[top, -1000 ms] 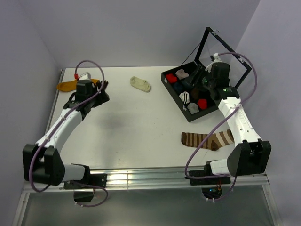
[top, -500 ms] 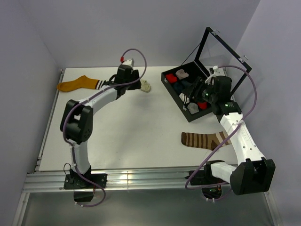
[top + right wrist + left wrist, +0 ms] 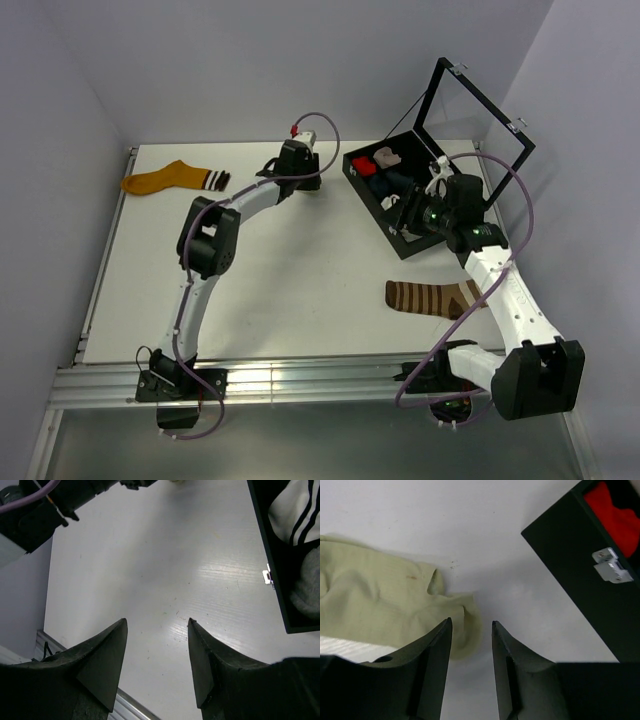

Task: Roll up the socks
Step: Move the sock to the center of the board.

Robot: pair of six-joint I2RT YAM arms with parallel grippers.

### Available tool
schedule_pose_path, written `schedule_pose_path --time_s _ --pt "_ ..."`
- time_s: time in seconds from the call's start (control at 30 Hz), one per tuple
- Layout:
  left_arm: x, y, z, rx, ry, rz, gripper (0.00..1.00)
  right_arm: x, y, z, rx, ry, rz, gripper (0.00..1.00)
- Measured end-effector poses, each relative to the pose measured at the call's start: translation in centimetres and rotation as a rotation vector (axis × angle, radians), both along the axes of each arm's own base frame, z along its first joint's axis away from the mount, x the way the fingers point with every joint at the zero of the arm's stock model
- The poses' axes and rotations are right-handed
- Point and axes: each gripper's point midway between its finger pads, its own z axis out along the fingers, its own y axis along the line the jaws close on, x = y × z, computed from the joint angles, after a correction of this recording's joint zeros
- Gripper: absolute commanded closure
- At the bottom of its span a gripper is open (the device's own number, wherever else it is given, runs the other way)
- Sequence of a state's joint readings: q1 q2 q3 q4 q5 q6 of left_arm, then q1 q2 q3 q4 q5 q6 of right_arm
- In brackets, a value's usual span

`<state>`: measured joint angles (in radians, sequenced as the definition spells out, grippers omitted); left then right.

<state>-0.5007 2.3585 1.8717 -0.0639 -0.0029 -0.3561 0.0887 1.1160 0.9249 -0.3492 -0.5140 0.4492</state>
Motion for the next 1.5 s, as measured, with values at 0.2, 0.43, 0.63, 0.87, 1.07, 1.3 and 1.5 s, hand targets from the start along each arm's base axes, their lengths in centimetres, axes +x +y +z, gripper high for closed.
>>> schedule_pose_path --time_s 0.2,0.43,0.63,0.87,1.07,1.3,1.5 --pt "0.4 -0.3 -3.9 0.019 0.060 -0.003 0.61 -0.6 0.0 -0.4 -0.014 0.015 0.016 0.41" --pt "-3.4 1.1 -4.3 -0.020 0.153 0.036 0.64 -0.7 0.0 -0.5 -0.021 0.015 0.019 0.41" --pt "-12.2 4.0 -4.6 -0.103 0.331 0.084 0.67 -0.7 -0.1 -0.6 -0.030 0.010 0.026 0.41" --pt "-21.5 4.7 -4.6 -0.098 0.412 0.029 0.59 -1.3 1.2 -1.2 -0.073 0.004 0.072 0.41" --pt "-26.2 5.3 -2.1 -0.054 0.412 -0.014 0.48 -2.8 4.7 -3.3 -0.131 0.050 0.188 0.42" --pt "-23.0 6.5 4.2 -0.048 0.214 0.020 0.55 -3.8 7.2 -4.6 -0.158 0.078 0.255 0.42" --pt "-20.1 8.3 1.7 0.050 0.234 0.066 0.64 -3.9 8.0 -5.0 -0.161 0.082 0.269 0.43"
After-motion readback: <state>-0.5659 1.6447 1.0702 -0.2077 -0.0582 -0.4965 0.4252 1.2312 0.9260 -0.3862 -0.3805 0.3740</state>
